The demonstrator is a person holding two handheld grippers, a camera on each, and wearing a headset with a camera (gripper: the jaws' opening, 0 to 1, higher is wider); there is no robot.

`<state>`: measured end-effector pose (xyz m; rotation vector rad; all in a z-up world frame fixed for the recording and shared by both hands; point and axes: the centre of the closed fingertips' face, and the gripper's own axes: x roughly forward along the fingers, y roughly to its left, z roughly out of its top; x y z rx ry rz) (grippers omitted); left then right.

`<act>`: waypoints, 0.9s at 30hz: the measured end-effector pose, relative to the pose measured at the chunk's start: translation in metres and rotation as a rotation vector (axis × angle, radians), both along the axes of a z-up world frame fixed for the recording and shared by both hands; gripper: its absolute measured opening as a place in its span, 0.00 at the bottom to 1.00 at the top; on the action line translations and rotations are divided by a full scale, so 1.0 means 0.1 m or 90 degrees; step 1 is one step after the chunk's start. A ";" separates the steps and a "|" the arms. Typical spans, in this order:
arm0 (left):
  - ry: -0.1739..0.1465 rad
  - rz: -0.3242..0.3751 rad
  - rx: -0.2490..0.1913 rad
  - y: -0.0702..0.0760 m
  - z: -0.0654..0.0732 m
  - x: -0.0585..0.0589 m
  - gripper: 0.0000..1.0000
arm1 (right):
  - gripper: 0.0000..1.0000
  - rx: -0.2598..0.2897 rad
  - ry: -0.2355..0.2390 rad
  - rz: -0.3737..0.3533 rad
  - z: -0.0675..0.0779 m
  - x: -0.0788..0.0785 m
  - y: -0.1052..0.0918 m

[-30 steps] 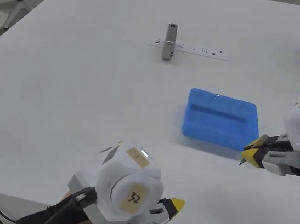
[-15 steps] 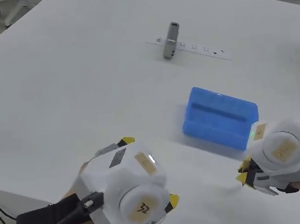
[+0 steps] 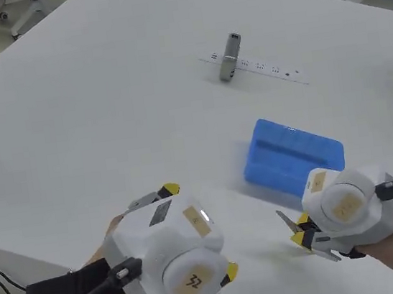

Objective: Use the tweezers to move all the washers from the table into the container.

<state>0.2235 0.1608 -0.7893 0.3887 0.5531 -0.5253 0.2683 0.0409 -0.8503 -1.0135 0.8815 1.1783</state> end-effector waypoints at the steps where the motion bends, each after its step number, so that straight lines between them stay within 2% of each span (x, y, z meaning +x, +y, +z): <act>1: 0.001 0.000 0.001 0.00 0.00 0.00 0.78 | 0.03 0.001 0.001 0.004 -0.03 -0.01 0.01; 8: 0.012 -0.002 0.003 0.00 -0.03 -0.01 0.76 | 0.04 -0.013 0.004 0.038 -0.19 -0.09 0.03; 13: 0.018 0.000 -0.010 -0.01 -0.03 -0.01 0.75 | 0.04 -0.006 0.002 0.030 -0.16 -0.08 0.03; 18: 0.030 0.003 -0.025 -0.03 -0.03 -0.02 0.80 | 0.07 0.005 0.002 0.011 -0.16 -0.08 0.02; 20: 0.035 0.005 -0.033 -0.03 -0.03 -0.03 0.81 | 0.13 0.019 0.004 -0.013 -0.12 -0.10 0.03; 22: 0.037 0.010 -0.042 -0.03 -0.02 -0.03 0.84 | 0.14 0.036 -0.006 -0.033 -0.03 -0.09 0.03; 23: 0.034 0.013 -0.050 -0.02 0.00 -0.02 0.86 | 0.15 0.056 -0.017 -0.062 0.05 -0.07 0.03; 25: 0.037 0.017 -0.062 -0.02 0.02 -0.02 0.90 | 0.18 0.087 -0.019 -0.097 0.17 -0.09 0.01; 27: 0.040 0.023 -0.067 -0.01 0.02 -0.01 0.94 | 0.21 0.131 -0.027 -0.163 0.34 -0.09 -0.04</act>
